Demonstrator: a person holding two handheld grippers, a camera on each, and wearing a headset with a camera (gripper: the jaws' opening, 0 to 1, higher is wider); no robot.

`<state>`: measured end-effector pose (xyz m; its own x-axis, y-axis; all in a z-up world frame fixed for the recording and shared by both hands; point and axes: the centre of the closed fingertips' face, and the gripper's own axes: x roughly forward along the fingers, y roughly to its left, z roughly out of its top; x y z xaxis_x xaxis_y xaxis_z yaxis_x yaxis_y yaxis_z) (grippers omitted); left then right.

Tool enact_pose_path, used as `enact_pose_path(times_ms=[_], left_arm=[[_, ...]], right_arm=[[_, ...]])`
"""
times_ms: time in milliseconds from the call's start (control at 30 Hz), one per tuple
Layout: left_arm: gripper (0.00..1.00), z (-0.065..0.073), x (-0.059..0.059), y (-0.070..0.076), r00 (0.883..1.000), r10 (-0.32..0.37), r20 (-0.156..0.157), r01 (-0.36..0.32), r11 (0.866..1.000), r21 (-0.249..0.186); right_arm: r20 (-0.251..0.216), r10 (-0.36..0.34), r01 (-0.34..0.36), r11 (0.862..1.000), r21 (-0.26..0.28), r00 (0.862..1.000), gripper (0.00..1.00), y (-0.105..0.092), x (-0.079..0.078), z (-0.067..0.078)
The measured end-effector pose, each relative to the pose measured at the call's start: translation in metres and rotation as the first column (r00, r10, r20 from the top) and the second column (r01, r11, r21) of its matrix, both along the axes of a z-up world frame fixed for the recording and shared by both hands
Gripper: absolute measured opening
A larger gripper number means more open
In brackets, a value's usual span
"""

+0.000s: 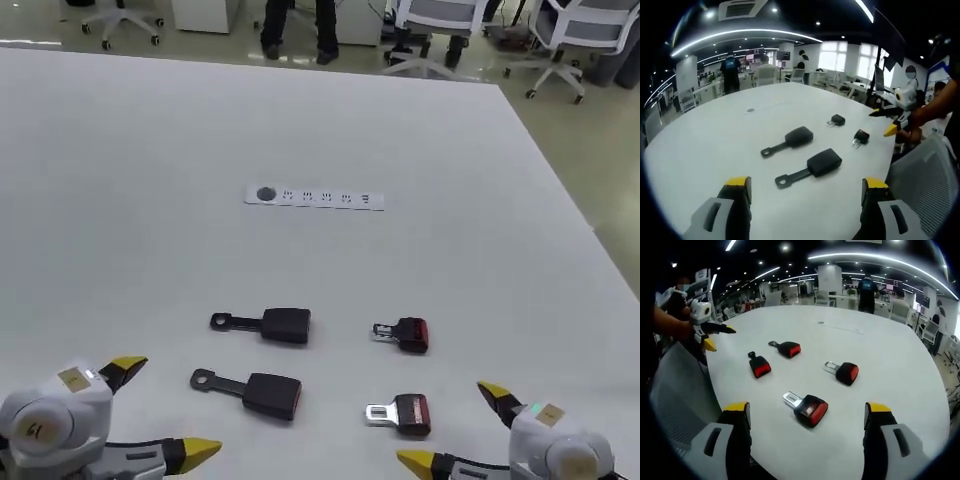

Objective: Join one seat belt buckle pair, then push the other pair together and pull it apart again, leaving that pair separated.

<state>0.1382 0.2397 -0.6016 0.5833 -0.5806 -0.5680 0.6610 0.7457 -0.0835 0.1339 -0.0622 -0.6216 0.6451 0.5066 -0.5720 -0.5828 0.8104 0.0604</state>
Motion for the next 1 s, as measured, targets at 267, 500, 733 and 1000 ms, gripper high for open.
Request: enact_pose_path(times_ms=[267, 500, 733, 1000], left_arm=[[0.93, -0.007, 0.004, -0.010, 0.998, -0.057, -0.011, 0.057, 0.998, 0.011], [0.90, -0.014, 0.009, -0.020, 0.993, -0.115, -0.023, 0.115, 0.993, 0.033], [0.87, -0.020, 0.014, -0.030, 0.983, -0.182, -0.032, 0.183, 0.982, 0.037], [0.83, -0.028, 0.018, -0.048, 0.953, -0.298, -0.050, 0.301, 0.950, 0.084]], right_arm=[[-0.016, 0.034, -0.034, 0.999, -0.004, 0.999, 0.94, 0.006, 0.005, -0.005], [-0.043, 0.070, -0.069, 0.998, 0.006, 0.997, 0.94, 0.006, 0.012, -0.011], [-0.077, 0.126, -0.126, 0.992, 0.002, 0.989, 0.92, 0.011, 0.016, -0.021], [-0.102, 0.197, -0.199, 0.980, -0.004, 0.975, 0.88, 0.015, 0.020, -0.027]])
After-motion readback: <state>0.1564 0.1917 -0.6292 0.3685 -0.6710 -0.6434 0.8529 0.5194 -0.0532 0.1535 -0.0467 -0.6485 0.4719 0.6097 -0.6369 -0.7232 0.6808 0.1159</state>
